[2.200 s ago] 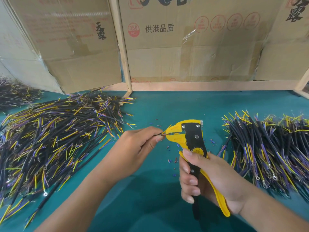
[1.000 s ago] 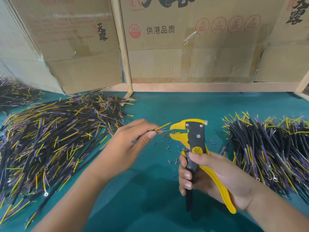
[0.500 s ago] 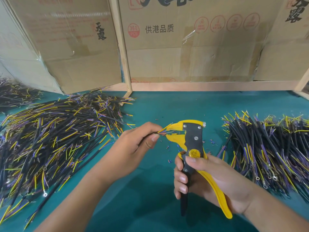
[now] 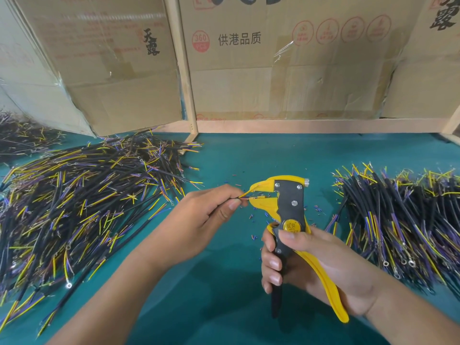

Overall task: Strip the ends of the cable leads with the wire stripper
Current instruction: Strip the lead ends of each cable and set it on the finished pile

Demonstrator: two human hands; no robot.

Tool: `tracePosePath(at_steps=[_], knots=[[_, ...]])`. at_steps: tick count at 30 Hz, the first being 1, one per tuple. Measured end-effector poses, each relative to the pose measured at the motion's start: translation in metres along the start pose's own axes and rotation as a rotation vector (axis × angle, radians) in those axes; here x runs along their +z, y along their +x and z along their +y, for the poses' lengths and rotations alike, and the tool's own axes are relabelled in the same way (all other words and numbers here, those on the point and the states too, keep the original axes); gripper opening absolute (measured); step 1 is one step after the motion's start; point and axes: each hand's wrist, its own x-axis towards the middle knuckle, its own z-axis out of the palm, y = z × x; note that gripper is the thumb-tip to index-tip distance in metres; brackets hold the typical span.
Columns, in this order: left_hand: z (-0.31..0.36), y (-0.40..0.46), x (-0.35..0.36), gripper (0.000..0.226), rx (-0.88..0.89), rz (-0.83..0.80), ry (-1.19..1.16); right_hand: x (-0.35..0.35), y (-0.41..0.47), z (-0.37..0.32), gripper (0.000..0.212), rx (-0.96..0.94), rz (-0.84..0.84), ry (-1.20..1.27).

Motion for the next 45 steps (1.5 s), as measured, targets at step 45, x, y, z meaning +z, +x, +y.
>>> tracePosePath(at_steps=[45], knots=[[-0.0019,-0.0031,0.0087,0.008,-0.131,-0.083,-0.302,-0.0001,0.0047,-0.0012,0.03,0.074,0.215,0.02]])
